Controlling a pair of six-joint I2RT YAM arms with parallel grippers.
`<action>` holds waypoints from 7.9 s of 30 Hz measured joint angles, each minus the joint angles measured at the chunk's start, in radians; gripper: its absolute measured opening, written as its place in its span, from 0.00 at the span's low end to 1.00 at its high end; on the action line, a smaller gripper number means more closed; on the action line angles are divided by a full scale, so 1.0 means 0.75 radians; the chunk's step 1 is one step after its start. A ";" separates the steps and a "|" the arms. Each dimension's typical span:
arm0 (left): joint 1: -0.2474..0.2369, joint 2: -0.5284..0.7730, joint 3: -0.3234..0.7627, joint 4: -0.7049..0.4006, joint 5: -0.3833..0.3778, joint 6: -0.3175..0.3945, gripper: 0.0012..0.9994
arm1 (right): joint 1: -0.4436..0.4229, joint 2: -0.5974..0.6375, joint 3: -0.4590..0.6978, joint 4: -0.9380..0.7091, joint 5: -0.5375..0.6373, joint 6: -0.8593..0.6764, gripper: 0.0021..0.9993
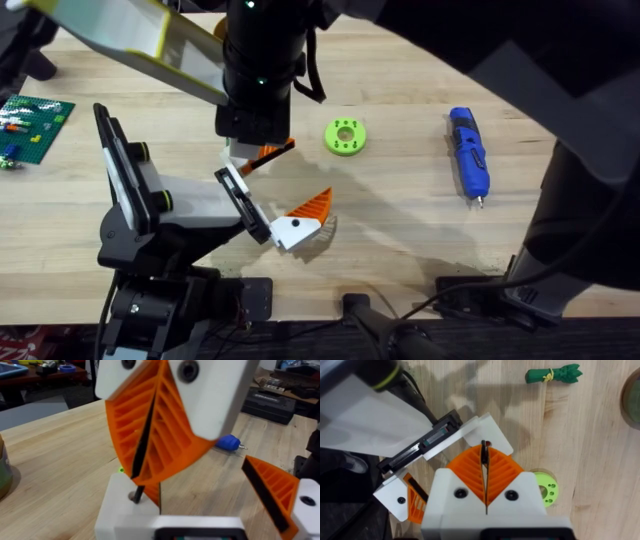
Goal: Pick up the gripper from the table and insert it into the empty holder that is missing its gripper. Then pick up a screw, insert it into the mounting hole, and use the screwdriver to tighten it. Finally, clean up the table by picking up the vegetable and placing it into the bucket.
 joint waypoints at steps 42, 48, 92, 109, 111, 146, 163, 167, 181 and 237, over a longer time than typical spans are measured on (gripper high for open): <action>0.000 0.000 0.000 0.000 0.000 0.000 0.99 | 0.003 0.036 0.255 -0.163 0.023 0.000 0.01; 0.000 0.000 0.000 0.000 0.000 0.000 0.99 | 0.003 0.076 0.255 -0.173 0.095 0.000 0.01; 0.000 0.000 0.000 0.000 0.000 0.000 0.99 | 0.059 0.085 0.260 -0.171 0.234 -0.036 0.01; 0.000 0.000 0.000 0.000 0.000 0.000 0.99 | 0.066 0.117 0.263 -0.182 0.208 -0.036 0.01; 0.000 0.000 0.000 0.000 0.000 0.000 0.99 | 0.066 0.117 0.263 -0.185 0.204 -0.036 0.01; 0.000 0.000 0.000 0.000 0.000 0.000 0.99 | 0.067 0.156 0.263 -0.190 0.189 -0.036 0.01; 0.000 0.000 0.000 0.000 0.000 0.000 0.99 | 0.067 0.156 0.263 -0.195 0.189 -0.036 0.01; 0.000 0.000 0.000 0.000 0.000 0.000 0.99 | 0.067 0.156 0.263 -0.195 0.189 -0.036 0.01; 0.000 0.000 0.000 0.000 0.000 0.000 0.99 | 0.067 0.157 0.263 -0.194 0.189 -0.036 0.01; 0.000 0.000 0.000 0.000 -0.004 -0.020 0.99 | 0.075 0.196 0.263 -0.162 0.178 -0.036 0.01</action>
